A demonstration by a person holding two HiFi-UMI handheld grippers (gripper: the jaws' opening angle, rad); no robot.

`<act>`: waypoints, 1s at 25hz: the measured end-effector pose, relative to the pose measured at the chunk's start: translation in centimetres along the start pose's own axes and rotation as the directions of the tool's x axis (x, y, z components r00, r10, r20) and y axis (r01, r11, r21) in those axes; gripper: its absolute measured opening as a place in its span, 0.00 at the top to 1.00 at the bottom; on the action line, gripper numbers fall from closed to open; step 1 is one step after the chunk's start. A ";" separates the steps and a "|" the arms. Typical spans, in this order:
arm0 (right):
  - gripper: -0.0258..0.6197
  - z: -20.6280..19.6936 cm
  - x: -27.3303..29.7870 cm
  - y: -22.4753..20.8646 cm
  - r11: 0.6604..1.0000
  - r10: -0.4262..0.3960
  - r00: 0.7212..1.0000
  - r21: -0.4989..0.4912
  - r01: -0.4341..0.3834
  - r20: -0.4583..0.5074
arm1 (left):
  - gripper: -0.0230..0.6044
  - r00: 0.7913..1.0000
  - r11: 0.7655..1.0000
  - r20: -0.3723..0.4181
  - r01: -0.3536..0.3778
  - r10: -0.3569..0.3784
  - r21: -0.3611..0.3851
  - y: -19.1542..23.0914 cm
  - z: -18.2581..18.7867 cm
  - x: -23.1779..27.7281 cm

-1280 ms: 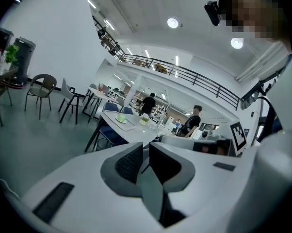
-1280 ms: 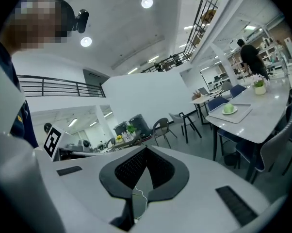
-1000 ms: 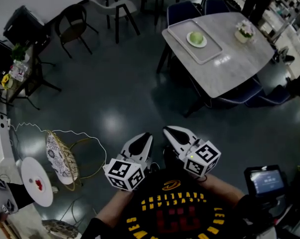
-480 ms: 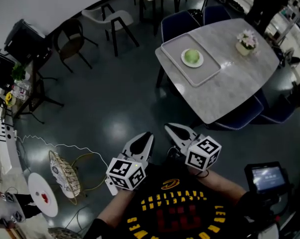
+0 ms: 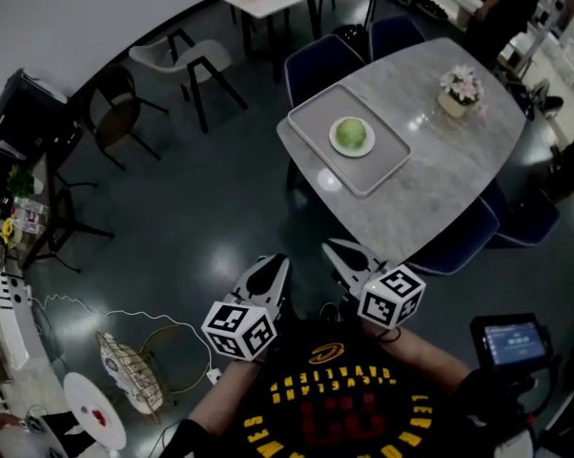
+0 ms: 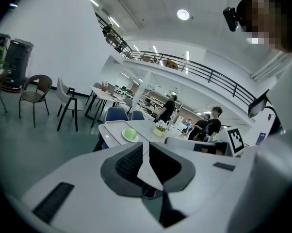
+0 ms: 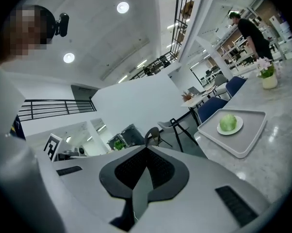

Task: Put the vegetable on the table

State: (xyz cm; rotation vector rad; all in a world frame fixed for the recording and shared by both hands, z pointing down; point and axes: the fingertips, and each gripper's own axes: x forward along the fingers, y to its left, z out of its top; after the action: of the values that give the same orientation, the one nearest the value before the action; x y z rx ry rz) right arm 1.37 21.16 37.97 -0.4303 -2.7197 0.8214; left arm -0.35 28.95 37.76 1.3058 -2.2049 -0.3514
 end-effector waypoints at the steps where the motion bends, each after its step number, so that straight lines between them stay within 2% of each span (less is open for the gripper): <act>1: 0.95 0.4 0.7 -0.8 1.000 -0.017 1.000 0.007 0.017 0.003 | 0.89 1.000 1.000 -0.011 0.012 -0.012 -0.003 0.7 0.3 1.0; 7: 0.95 3.6 6.1 -5.4 0.988 -0.148 0.988 0.048 0.146 0.040 | 0.89 0.994 0.994 -0.058 0.094 -0.097 -0.049 6.6 4.4 6.5; 13: 0.95 5.8 12.7 -7.6 0.961 -0.243 0.970 0.140 0.236 0.028 | 0.89 0.967 0.968 -0.130 0.200 -0.219 -0.149 12.1 8.5 11.1; 18: 0.95 6.6 16.0 -9.2 0.932 -0.320 0.947 0.185 0.311 0.020 | 0.89 0.960 0.966 -0.165 0.202 -0.228 -0.161 16.8 10.9 14.7; 21: 0.95 7.2 15.9 -10.9 0.909 -0.369 0.929 0.216 0.357 0.021 | 0.89 0.951 0.960 -0.186 0.215 -0.247 -0.177 17.7 11.6 17.3; 25: 0.95 8.8 14.7 -14.1 0.869 -0.456 0.888 0.245 0.430 0.061 | 0.89 0.933 0.953 -0.219 0.252 -0.286 -0.171 17.3 12.5 21.1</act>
State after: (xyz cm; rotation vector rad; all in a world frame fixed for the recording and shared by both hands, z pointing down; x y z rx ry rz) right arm -17.94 10.84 41.45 0.2973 -2.6203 1.0234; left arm -28.04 18.57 42.63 1.4910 -1.7707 -0.4182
